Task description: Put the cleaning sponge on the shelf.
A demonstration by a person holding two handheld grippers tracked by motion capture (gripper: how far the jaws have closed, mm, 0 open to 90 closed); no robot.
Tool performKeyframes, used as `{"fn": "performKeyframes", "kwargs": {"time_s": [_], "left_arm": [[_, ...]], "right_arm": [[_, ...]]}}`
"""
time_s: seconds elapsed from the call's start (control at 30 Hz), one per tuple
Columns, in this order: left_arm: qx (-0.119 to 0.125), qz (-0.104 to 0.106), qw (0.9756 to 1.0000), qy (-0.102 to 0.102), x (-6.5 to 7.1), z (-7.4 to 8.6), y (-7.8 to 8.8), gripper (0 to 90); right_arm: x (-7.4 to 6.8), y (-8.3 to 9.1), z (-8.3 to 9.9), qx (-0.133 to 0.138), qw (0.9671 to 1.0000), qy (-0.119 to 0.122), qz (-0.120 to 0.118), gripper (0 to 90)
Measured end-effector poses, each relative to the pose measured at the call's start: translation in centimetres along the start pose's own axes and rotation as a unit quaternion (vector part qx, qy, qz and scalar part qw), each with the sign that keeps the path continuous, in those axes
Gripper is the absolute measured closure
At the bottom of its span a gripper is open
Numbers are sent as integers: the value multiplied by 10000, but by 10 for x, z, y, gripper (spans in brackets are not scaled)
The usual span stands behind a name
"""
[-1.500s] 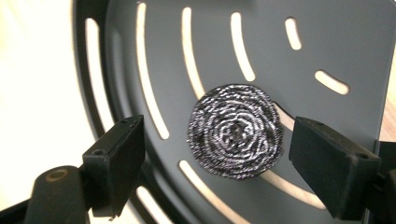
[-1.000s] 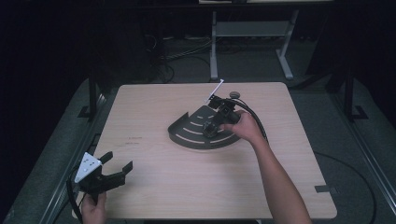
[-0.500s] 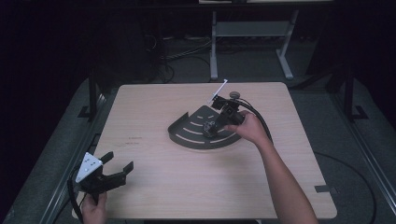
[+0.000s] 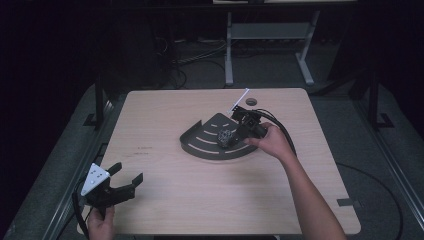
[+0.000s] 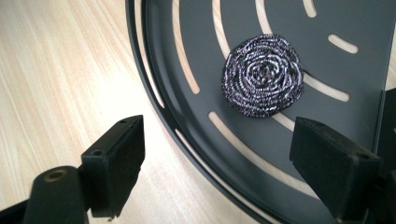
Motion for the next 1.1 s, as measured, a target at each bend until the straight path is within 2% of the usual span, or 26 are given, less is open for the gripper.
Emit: {"fn": "performKeyframes", "kwargs": {"time_s": [0.5,0.93,1.1], "left_arm": [[-28,5,10000,-47,1,0,0,137],[-41,15,10000,-67,2,0,-1,137],[-47,12,10000,-62,2,1,-2,137]], "right_arm": [[-4,11,24,101,9999,-21,75,177],[-4,19,47,118,9998,-120,133,176],[-4,20,57,48,9997,-167,154,171]]}}
Point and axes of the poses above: each handheld gripper's, and its own axes: y roughly backward along the jaws, z roughly out of its underside, x roughly to its right, the point moved 4 cm from there along -y, roughly forward along the jaws, and after that the axes turned 9 degrees about y, right-handed, at the moved point
